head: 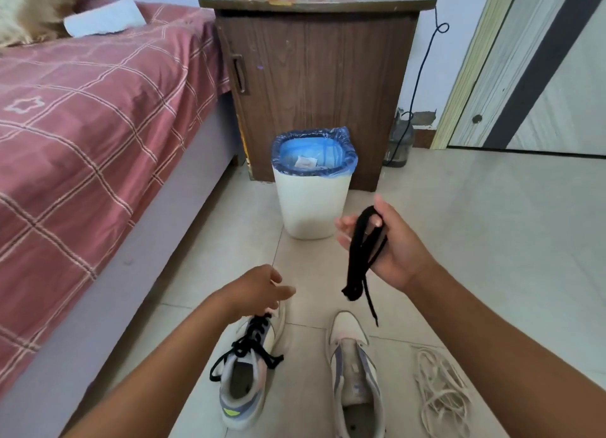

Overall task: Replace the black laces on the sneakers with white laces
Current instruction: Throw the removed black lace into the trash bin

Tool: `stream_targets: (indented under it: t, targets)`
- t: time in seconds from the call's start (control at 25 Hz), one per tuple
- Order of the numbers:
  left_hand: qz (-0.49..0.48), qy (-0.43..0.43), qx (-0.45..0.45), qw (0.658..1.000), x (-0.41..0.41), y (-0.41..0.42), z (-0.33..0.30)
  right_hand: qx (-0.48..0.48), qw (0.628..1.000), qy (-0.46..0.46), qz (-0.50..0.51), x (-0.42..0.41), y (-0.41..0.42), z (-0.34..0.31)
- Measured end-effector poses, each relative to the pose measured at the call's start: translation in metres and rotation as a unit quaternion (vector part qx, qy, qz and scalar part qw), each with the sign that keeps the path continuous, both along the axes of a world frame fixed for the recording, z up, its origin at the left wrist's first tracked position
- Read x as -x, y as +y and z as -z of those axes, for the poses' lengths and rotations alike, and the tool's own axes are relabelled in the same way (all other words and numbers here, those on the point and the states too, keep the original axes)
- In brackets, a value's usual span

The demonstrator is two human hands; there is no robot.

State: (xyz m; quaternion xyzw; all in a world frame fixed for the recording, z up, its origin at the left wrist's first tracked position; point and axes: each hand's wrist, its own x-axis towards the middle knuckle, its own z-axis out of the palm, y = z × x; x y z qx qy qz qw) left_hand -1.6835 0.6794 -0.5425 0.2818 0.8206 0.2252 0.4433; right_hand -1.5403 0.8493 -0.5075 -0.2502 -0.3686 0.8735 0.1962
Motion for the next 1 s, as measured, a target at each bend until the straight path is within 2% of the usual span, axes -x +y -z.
stream_targets:
  t: [0.12,0.24,0.36,0.44,0.52,0.6,0.68,0.72,0.76,0.88,0.92,1.0]
  targets:
    - [0.006,0.104,-0.054,0.993,0.008,0.005,0.004,-0.006,0.999,-0.033,-0.007,0.032,0.008,-0.015]
    - [0.026,0.092,-0.034,0.995,0.010,-0.004,0.018,-0.138,0.986,-0.084,0.030,0.080,0.031,-0.038]
    - [0.054,0.071,-0.027,0.996,0.007,-0.017,0.036,-0.238,0.964,-0.052,0.105,0.141,0.061,-0.084]
    - [0.036,0.068,-0.049,0.996,0.007,-0.021,0.045,-0.303,0.938,-0.046,0.164,0.176,0.084,-0.101]
    - [0.004,0.083,-0.079,0.993,0.008,-0.025,0.052,-0.436,0.878,-0.125,0.153,0.192,0.099,-0.092]
    - [-0.013,0.109,-0.097,0.989,0.012,-0.033,0.060,-0.541,0.802,-0.251,0.048,0.190,0.105,-0.056]
    - [-0.012,0.112,-0.101,0.988,0.016,-0.043,0.066,-0.600,0.705,-0.369,-0.082,0.183,0.104,-0.018]
    - [-0.007,0.109,-0.098,0.989,0.019,-0.048,0.068,-0.606,0.686,-0.392,-0.090,0.179,0.104,-0.006]
    - [-0.005,0.113,-0.096,0.989,0.023,-0.053,0.070,-0.604,0.693,-0.389,-0.058,0.175,0.104,0.000]
    - [0.010,0.129,-0.089,0.988,0.031,-0.070,0.073,-0.557,0.762,-0.316,0.094,0.151,0.092,0.003]
    - [0.010,0.134,-0.088,0.987,0.032,-0.076,0.076,-0.547,0.778,-0.291,0.110,0.138,0.083,0.008]
    - [0.022,0.132,-0.061,0.989,0.031,-0.090,0.081,-0.541,0.794,-0.268,0.064,0.105,0.055,0.031]
